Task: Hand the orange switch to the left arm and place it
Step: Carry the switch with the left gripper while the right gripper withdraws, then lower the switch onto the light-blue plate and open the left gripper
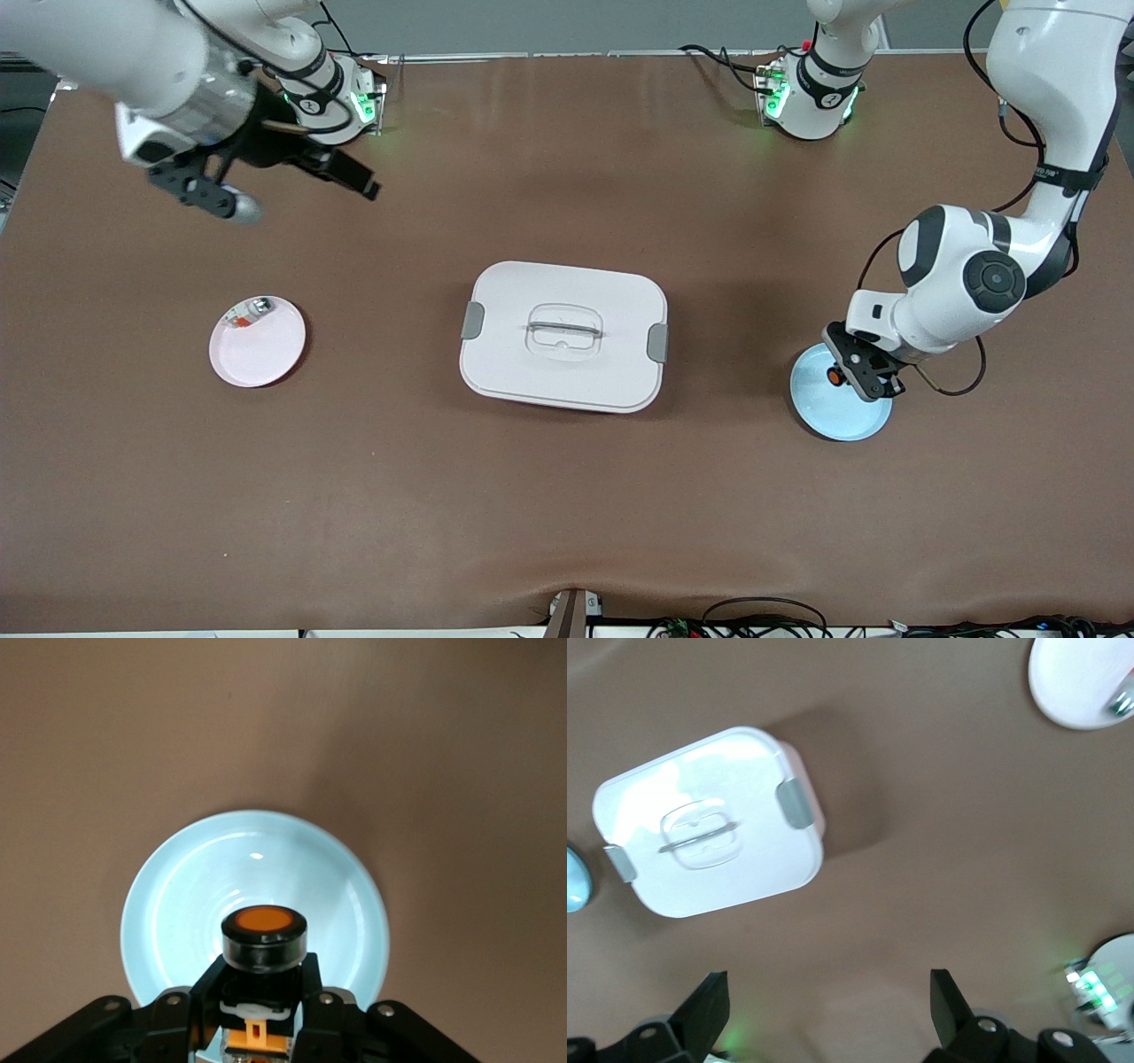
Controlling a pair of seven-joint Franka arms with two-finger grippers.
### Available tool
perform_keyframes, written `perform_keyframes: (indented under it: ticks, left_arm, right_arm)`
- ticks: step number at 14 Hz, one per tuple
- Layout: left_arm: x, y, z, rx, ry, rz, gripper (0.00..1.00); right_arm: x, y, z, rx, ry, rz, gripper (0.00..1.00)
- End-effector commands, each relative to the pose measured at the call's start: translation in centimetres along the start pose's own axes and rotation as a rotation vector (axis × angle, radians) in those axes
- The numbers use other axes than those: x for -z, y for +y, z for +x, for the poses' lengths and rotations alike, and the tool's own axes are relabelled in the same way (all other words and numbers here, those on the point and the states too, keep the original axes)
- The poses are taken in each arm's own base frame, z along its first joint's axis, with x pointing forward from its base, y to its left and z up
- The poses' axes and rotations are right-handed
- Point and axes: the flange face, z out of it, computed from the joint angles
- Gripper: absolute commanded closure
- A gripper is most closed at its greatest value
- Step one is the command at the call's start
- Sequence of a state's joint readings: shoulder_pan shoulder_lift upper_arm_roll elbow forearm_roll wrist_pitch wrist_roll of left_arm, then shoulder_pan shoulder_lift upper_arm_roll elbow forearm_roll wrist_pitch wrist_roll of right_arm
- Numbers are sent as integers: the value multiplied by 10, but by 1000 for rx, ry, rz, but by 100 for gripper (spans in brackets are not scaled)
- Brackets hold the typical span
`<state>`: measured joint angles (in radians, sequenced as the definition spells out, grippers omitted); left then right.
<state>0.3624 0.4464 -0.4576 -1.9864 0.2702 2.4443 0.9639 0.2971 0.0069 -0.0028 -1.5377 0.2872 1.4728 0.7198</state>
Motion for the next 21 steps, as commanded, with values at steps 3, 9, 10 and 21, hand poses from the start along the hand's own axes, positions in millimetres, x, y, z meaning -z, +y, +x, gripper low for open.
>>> perform_keyframes:
  ticks: [3,9,10,21]
  left_arm:
    - [-37,-8,-5,-161,-10,66,100]
    - [-61,-1,-2,-314,-71,98,100]
    - [-65,0,-2,-315,-66,98,100]
    - [-70,-4,-12,-267,-42,99,0]
  right_arm:
    - [26,90,48,196,53,-95,0]
    - [52,163,89,299,118,-181,0]
    - [60,163,88,300,136,-191,0]
    - [84,171,97,271,186,-205,0]
